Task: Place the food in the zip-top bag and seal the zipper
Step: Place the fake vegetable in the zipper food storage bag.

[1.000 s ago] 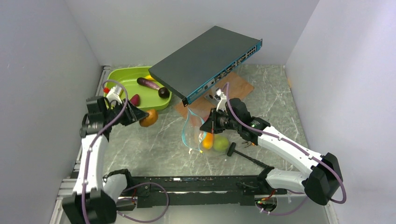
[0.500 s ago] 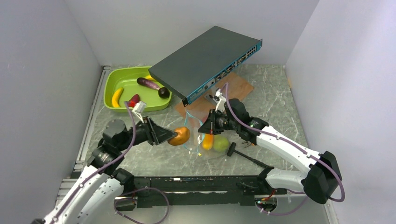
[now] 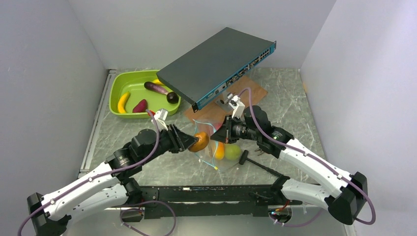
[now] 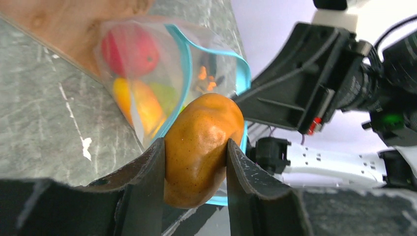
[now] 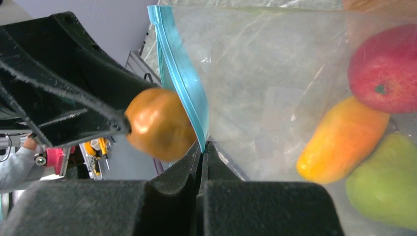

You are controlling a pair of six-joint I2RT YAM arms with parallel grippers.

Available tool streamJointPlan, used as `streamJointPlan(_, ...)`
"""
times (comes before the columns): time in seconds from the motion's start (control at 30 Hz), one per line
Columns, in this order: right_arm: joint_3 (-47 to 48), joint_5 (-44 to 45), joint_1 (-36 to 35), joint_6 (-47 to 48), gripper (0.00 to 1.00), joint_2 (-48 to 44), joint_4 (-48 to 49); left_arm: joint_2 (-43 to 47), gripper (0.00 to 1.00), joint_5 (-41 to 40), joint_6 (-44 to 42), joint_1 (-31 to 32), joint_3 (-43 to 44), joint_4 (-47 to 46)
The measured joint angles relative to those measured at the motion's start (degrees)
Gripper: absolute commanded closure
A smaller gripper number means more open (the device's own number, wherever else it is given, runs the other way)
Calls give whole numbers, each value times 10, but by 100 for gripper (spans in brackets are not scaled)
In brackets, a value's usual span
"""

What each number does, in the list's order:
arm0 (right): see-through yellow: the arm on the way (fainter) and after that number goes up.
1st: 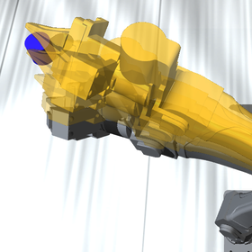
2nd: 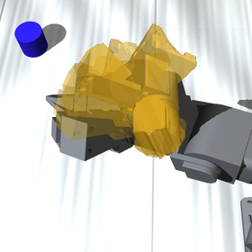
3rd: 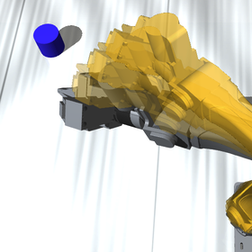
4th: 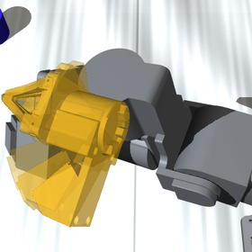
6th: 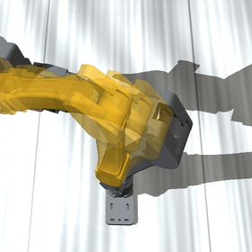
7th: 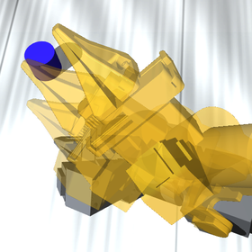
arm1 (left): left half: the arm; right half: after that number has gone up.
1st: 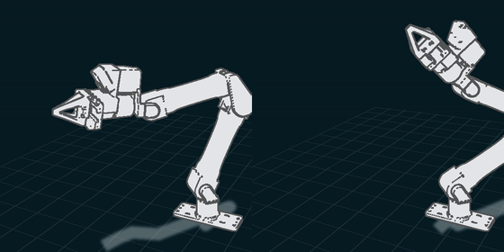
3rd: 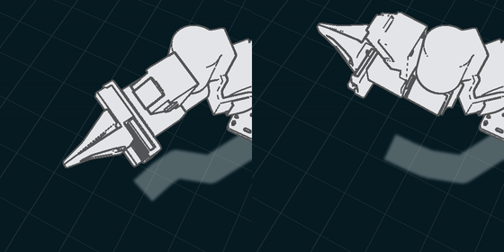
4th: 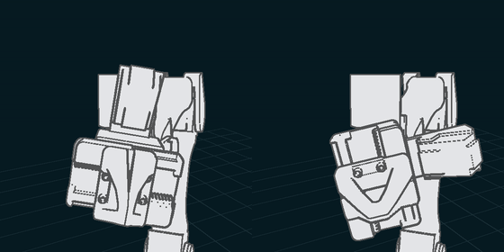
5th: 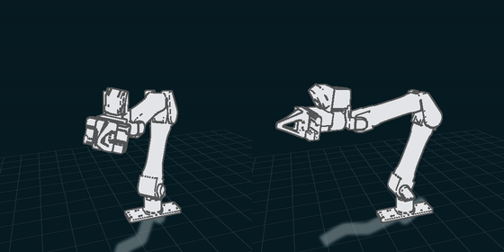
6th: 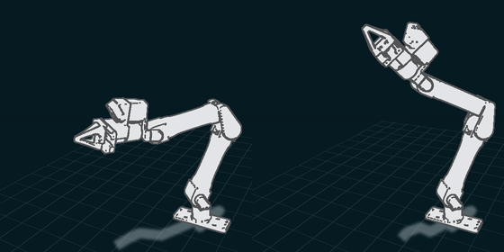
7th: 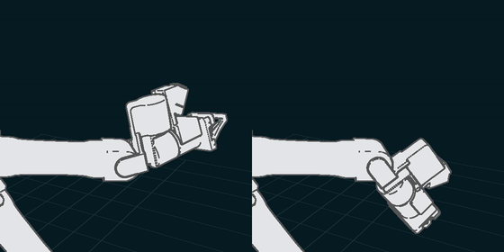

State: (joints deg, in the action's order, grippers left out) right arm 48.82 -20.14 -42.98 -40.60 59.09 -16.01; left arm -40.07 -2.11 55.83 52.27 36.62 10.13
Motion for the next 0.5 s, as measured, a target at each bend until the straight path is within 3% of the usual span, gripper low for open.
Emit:
streamJointPlan(0.3, 0, -7, -2, -12, 100, -16, -9, -19, 100, -59, 29, 9, -3, 8)
streamJointPlan(0.33, 0, -8, -2, -13, 100, -17, -9, -33, 91, -59, 30, 10, 3, 11)
streamJointPlan(0.43, 0, -10, -3, -13, 100, -17, -9, -68, 47, -58, 34, 13, 22, 18)
streamJointPlan(0.5, 0, -10, -3, -15, 100, -17, -9, -77, 28, -58, 34, 15, 27, 17)
